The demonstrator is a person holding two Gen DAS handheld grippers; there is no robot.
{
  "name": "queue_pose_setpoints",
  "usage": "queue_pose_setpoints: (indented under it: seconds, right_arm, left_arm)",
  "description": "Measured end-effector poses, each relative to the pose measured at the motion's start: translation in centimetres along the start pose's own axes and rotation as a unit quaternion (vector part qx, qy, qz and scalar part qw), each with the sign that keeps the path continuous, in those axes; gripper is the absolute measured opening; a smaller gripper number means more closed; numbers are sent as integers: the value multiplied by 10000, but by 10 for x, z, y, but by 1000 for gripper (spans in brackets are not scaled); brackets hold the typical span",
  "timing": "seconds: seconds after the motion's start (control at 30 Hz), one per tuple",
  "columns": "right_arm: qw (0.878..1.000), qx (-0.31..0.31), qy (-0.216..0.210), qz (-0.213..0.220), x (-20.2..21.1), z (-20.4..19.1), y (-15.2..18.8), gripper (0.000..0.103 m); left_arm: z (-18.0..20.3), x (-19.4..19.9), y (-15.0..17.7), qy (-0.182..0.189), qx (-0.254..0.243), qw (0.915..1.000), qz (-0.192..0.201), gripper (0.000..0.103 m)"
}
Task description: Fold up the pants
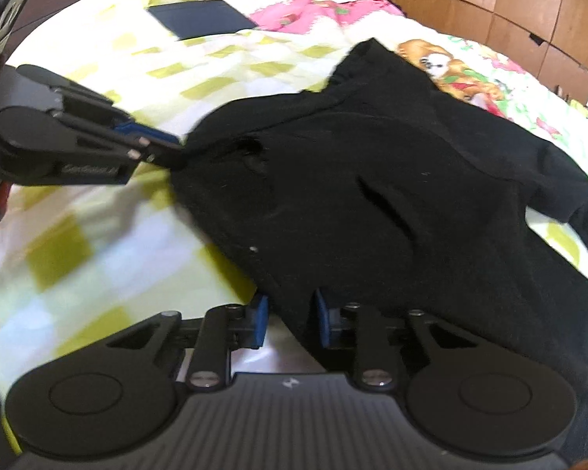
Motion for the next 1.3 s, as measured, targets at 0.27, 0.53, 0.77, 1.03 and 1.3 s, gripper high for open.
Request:
queue_pose_setpoints:
  seconds: [0.27, 0.53, 0.77, 1.03, 1.3]
  right_arm:
    - [9999, 116, -5, -128, 15, -29, 9, 24]
    - [9927, 1122, 343, 260, -6, -33, -20, 69]
    - [9930, 1144, 301, 11, -46, -17, -28, 32]
    - [9971, 638, -264, -335, -48, -44, -36, 6]
    - [9941, 627, -858, -230, -62, -114, -50, 6]
  left_arm:
    - [-37, 29, 17, 657, 429, 9964, 320, 30]
    - [4, -19, -21, 768, -710, 9917, 746, 76]
    - [11, -53, -15, 796, -746, 9938, 209, 55]
    - [-12, -19, -2, 731, -753, 9944, 141, 40]
    - [-70, 11, 37, 185, -578, 9981, -107, 39]
Point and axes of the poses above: each gripper's, at about its wrist camera, not at the fingertips, and x roughly against the way its jaws point, z to its right, y to its underside, the point moved 7 cm from there along -x, roughly the way its jaws point, and after that the axes turned 10 degrees about -y, right-handed, at the moved point
